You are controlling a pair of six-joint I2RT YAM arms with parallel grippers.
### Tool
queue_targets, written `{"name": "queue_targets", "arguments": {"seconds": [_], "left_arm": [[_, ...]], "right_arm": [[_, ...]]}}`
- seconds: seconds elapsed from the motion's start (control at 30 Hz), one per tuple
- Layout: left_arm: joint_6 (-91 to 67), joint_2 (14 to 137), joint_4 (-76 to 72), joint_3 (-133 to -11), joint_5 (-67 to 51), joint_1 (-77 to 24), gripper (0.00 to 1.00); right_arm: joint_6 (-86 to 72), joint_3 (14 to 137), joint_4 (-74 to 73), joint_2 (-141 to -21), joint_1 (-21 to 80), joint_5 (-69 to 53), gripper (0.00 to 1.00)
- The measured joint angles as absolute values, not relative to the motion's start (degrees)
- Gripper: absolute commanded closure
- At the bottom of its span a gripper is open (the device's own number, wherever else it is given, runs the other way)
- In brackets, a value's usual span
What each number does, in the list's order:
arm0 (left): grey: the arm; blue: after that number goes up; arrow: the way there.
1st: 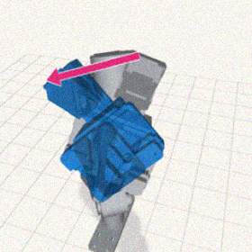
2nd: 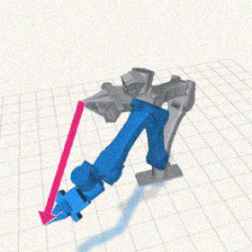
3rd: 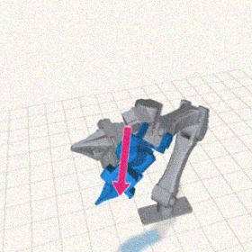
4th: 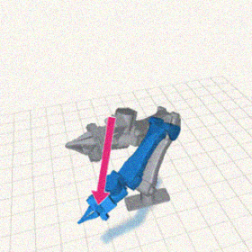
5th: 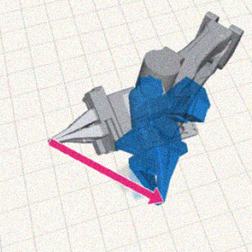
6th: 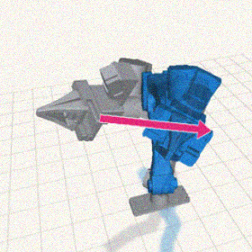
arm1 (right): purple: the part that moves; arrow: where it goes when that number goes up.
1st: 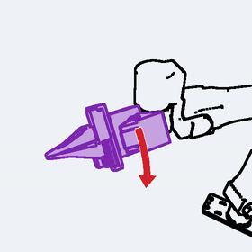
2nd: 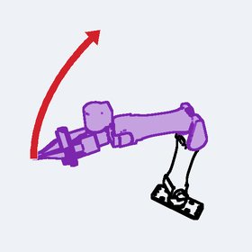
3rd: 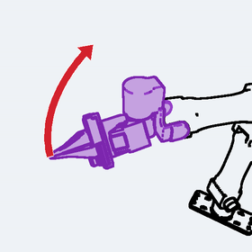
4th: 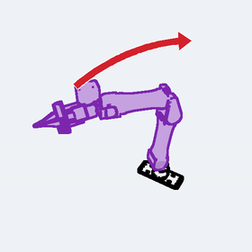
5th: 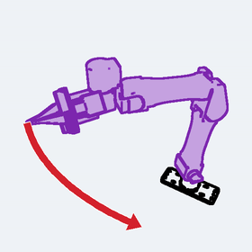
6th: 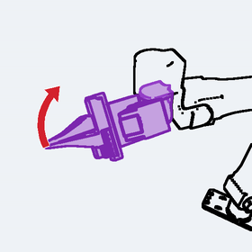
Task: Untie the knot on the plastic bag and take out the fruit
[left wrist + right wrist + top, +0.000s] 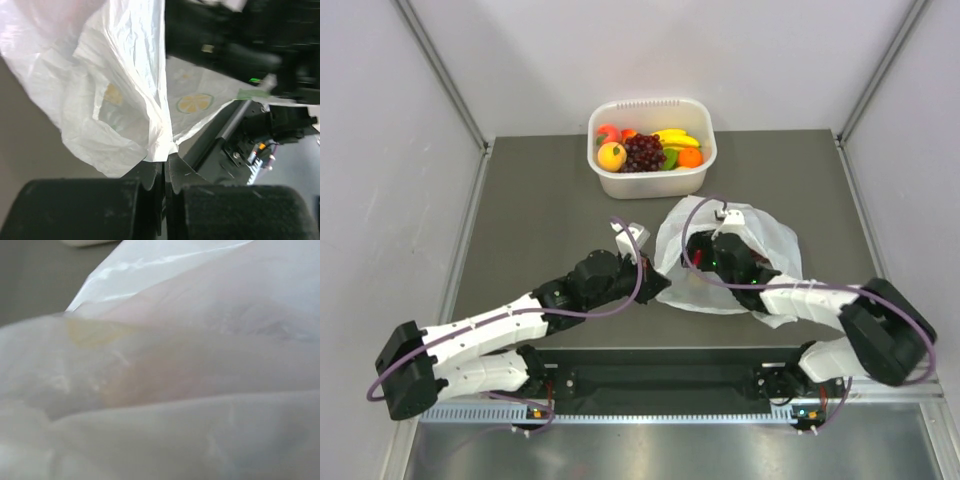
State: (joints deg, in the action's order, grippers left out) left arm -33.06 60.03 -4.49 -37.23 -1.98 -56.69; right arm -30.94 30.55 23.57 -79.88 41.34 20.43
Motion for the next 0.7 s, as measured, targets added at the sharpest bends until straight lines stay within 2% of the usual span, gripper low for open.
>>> {"name": "queue_targets", "arguments": {"seconds": [0.4, 0.5, 0.7], "left_arm": [[-31.3, 59.3, -4.6, -37.1, 12.3, -56.7, 1.00], [-31.2, 59.6, -5.1, -37.1, 13.6, -56.7, 1.00], [-31.2, 60.8, -6.7, -36.1, 13.8, -56.6, 1.00]], "right_arm": [[-25.4, 32.1, -13.0, -52.4, 41.2, -9.8, 1.00], [-22.9, 36.6, -20.9, -47.2, 41.2, -18.1, 1.00], [-17.5, 49.6, -24.2, -42.4, 41.2, -34.9, 1.00]]}}
